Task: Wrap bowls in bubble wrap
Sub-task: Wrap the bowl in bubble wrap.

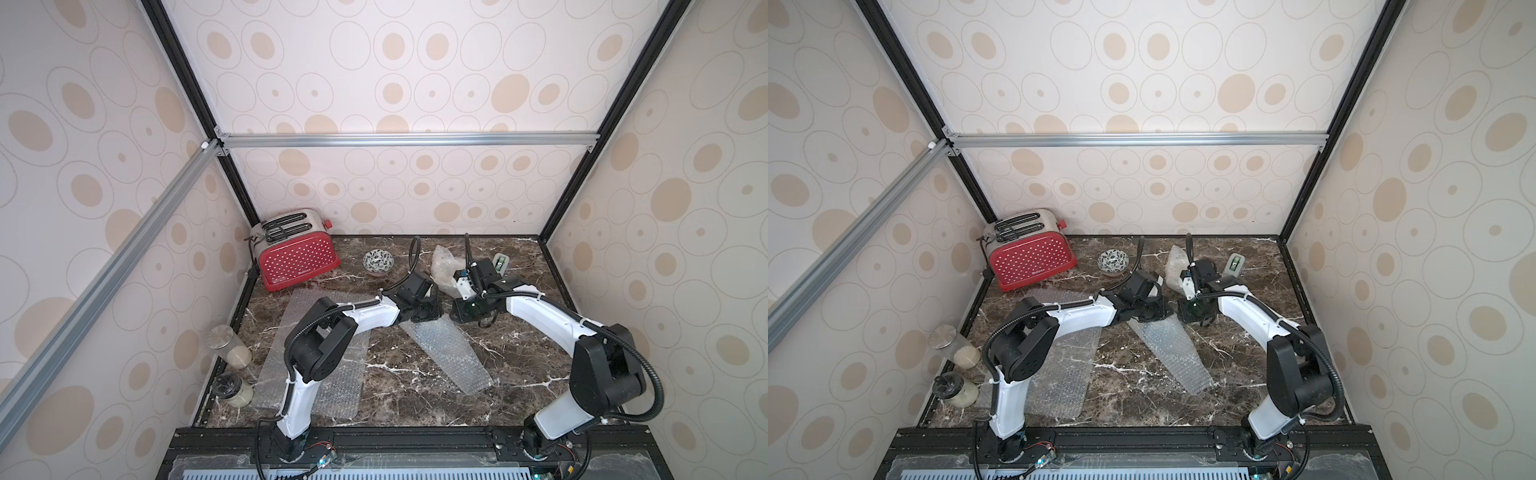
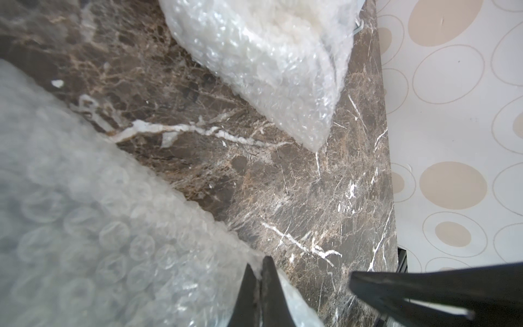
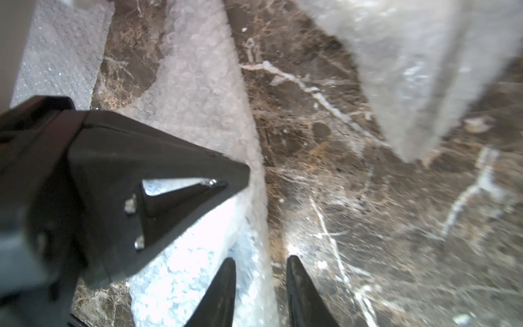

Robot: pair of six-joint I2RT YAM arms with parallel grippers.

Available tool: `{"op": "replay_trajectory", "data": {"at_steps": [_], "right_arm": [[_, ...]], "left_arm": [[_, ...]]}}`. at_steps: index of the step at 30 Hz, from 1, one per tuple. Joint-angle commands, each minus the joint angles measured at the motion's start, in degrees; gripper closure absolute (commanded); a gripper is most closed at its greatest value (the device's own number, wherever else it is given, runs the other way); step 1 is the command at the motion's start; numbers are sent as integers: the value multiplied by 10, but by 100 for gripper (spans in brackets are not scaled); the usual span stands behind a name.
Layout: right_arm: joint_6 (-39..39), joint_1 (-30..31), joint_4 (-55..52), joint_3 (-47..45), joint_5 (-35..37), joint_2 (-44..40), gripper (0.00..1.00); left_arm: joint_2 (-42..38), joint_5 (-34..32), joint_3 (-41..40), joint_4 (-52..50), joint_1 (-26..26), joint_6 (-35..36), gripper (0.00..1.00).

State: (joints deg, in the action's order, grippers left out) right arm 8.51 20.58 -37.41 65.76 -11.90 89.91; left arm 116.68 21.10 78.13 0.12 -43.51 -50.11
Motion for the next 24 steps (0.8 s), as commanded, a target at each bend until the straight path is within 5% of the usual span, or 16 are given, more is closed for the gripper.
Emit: {"op": "replay_trajectory", "data": {"at_steps": [1,4,11,24], "right_arm": [[3,-10,-32,0,36,-35,66],[17,-10,-37,10,33,-61,67],[27,24,33,-11,-131,-69,81],[92,45,180,-119,-115,4,95]], "left_arm": [[-15,-10,6,-19,2,11,97],[-11,-9,6,-14,2,10,97],[-3,-7,9,-16,2,11,96],[-6,-8,-1,-6,2,4,94]]}}
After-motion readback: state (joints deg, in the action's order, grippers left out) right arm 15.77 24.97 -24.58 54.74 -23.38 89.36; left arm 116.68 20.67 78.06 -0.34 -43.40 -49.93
